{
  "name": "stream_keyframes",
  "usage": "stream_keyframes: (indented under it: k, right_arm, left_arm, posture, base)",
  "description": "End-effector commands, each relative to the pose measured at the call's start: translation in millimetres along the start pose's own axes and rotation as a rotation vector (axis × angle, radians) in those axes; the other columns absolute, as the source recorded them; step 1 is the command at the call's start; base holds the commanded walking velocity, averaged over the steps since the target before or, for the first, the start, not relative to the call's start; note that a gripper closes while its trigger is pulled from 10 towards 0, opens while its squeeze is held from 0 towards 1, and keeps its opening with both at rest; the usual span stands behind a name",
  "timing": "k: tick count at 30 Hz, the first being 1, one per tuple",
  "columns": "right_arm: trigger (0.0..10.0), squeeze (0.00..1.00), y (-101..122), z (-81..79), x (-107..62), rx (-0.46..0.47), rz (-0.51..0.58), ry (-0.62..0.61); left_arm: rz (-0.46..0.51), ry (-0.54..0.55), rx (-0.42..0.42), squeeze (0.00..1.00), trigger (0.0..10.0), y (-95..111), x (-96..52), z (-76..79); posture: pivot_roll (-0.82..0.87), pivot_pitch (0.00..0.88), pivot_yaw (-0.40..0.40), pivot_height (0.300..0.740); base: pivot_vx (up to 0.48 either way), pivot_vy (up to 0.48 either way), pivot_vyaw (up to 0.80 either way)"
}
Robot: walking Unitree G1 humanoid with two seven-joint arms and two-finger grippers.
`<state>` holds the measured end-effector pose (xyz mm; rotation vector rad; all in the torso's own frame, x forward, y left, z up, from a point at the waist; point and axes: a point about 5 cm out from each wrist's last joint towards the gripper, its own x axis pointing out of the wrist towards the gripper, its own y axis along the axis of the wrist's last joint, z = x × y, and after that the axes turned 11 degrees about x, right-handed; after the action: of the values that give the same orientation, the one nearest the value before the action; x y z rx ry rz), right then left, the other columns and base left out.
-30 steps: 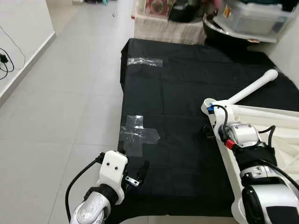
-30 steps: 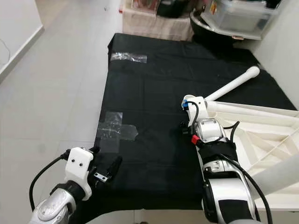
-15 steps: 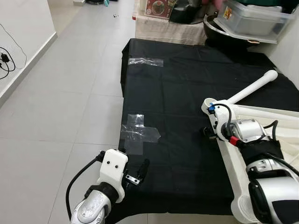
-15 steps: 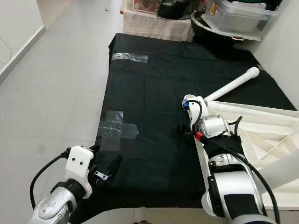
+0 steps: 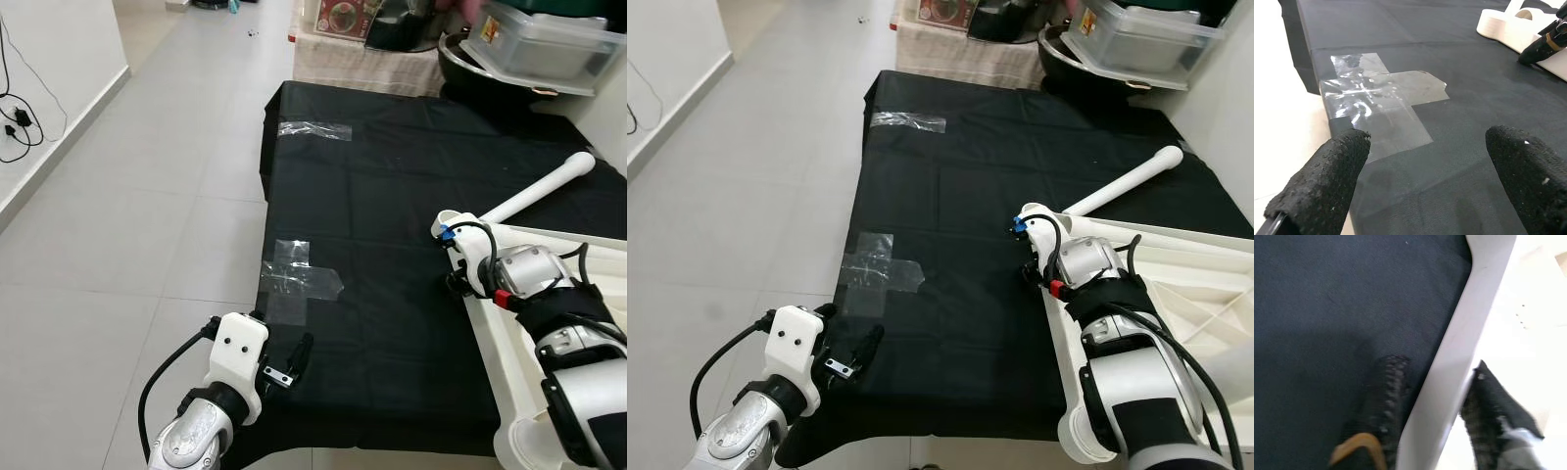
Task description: Building children table
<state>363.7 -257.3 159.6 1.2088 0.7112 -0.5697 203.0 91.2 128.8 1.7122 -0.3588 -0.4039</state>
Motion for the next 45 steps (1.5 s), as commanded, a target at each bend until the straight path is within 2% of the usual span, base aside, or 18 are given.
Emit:
stream_keyframes:
  k: [1,2,7,8,9,10,11,14,18,24,35,45]
  right_arm:
    - [0.0,0.00,3.3,-11.9,0.7,-0.024,0.021,0.090]
    - [0.0,0.00,8.1,-17.3,-0.3,-0.045,0.053,0.121]
    - [0.0,0.00,13.5,-23.1,-1.3,-0.084,0.083,0.155]
    - [0.0,0.00,18.6,-34.0,-3.7,-0.126,0.112,0.216]
    - [0.0,0.00,18.6,-34.0,-3.7,-0.126,0.112,0.216]
    - [0.0,0.00,22.8,-53.1,-9.6,-0.178,0.146,0.331]
    - [0.0,0.00,22.8,-53.1,-9.6,-0.178,0.146,0.331]
    - [0.0,0.00,21.3,-71.7,-17.7,-0.235,0.159,0.445]
    - [0.0,0.00,12.6,-80.9,-22.2,-0.275,0.141,0.500]
    - [0.0,0.00,7.3,-82.0,-21.6,-0.280,0.121,0.497]
    - [0.0,0.00,-9.5,-78.7,-32.8,-0.390,0.112,0.532]
    - [0.0,0.00,-13.8,-80.8,-41.8,-0.479,0.164,0.656]
  left_arm:
    - [-0.024,-0.009,-0.010,0.00,10.0,-4.5,0.7,3.3]
    - [-0.025,-0.011,-0.010,0.00,10.0,-4.8,0.6,3.4]
    - [-0.026,-0.012,-0.011,0.00,10.0,-5.0,0.6,3.4]
    - [-0.026,-0.012,-0.010,0.00,10.0,-5.2,0.9,3.2]
    - [-0.026,-0.012,-0.010,0.00,10.0,-5.2,0.9,3.2]
    - [-0.028,-0.012,-0.009,0.00,10.0,-5.6,1.6,3.0]
    - [-0.028,-0.012,-0.009,0.00,10.0,-5.6,1.6,3.0]
    - [-0.028,-0.012,-0.007,0.00,10.0,-5.6,2.3,2.9]
    - [-0.030,-0.011,-0.005,0.00,10.0,-5.8,2.5,2.9]
    - [-0.031,-0.011,-0.005,0.00,10.0,-5.9,2.6,2.9]
    - [-0.033,-0.012,-0.001,0.00,10.0,-6.5,1.9,1.8]
    - [-0.038,-0.015,0.005,0.00,10.0,-8.2,1.5,1.6]
  posture:
    - [0.04,0.118,-0.156,0.740]
    - [0.03,0.117,-0.156,0.740]
    - [0.04,0.119,-0.153,0.740]
    - [0.04,0.116,-0.155,0.740]
    - [0.04,0.116,-0.155,0.740]
    - [0.03,0.115,-0.154,0.740]
    - [0.03,0.115,-0.154,0.740]
    - [0.04,0.113,-0.156,0.740]
    - [0.03,0.111,-0.155,0.740]
    - [0.03,0.109,-0.156,0.740]
    - [0.04,0.103,-0.149,0.740]
    - [0.05,0.092,-0.150,0.740]
  base:
    - [0.000,0.000,0.00]
    - [0.000,0.000,0.00]
    - [0.000,0.000,0.00]
    - [0.000,0.000,0.00]
    - [0.000,0.000,0.00]
    - [0.000,0.000,0.00]
    - [0.000,0.000,0.00]
    - [0.000,0.000,0.00]
    - [0.000,0.000,0.00]
    - [0.000,0.000,0.00]
    - [0.000,0.000,0.00]
    - [0.000,0.000,0.00]
